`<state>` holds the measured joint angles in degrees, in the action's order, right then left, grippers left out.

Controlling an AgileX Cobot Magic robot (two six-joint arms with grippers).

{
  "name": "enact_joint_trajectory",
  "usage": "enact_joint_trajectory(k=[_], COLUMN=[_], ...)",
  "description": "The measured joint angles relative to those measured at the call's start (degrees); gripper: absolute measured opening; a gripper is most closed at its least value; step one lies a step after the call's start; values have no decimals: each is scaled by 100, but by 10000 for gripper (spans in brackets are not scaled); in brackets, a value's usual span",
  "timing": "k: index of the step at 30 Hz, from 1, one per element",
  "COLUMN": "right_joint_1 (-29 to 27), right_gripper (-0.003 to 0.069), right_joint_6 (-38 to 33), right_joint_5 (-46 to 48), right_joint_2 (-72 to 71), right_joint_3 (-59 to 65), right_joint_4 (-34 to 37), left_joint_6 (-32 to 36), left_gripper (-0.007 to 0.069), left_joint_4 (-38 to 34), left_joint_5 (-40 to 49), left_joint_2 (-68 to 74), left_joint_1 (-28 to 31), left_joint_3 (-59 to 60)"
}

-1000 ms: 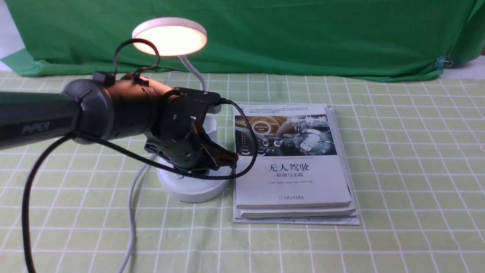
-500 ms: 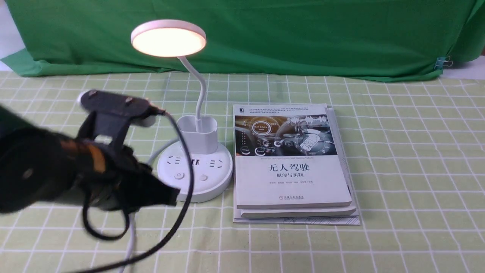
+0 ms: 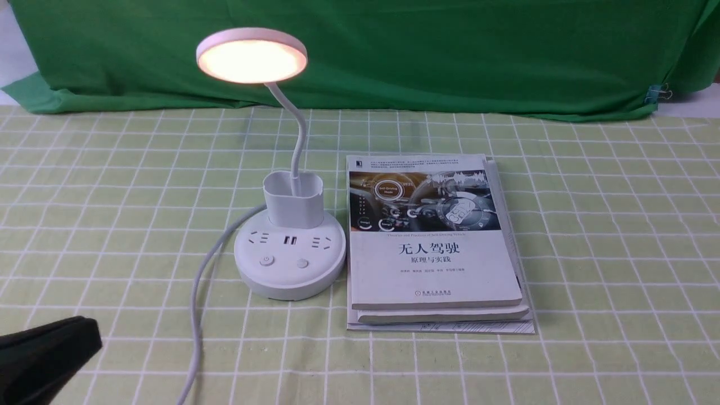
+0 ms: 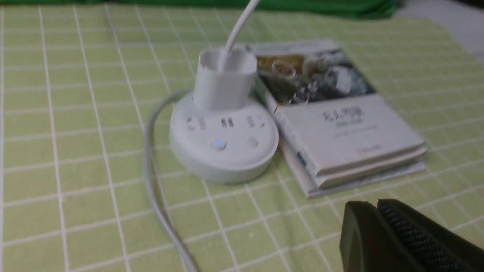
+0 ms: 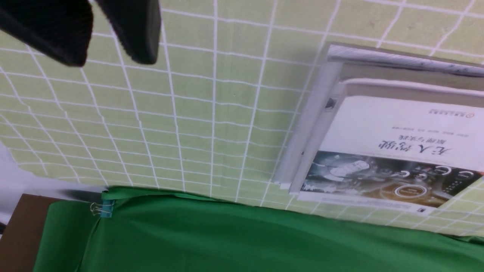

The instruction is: Turn on the table lamp on the green coffee tablecloth with your hand.

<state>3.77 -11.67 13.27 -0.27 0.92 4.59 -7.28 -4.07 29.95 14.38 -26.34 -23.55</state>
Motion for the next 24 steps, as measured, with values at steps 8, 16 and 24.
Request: enact_joint_trajectory(k=[8, 16, 24], right_joint_1=[0, 0, 0], right_gripper=[245, 245, 245], right_joint_6=[0, 0, 0], right_joint_5=[0, 0, 0], right_joint_2=[0, 0, 0], right_joint_3=[0, 0, 0], right_joint_4=[0, 0, 0], left_joint_6=[0, 127, 1200], left_gripper=[20, 24, 37], left_joint_4=[7, 32, 588], left_joint_5=[-4, -4, -1281], left_joint_2=[-846, -845, -970], left_joint_1=[0, 0, 305], left_joint_3=[0, 4, 607])
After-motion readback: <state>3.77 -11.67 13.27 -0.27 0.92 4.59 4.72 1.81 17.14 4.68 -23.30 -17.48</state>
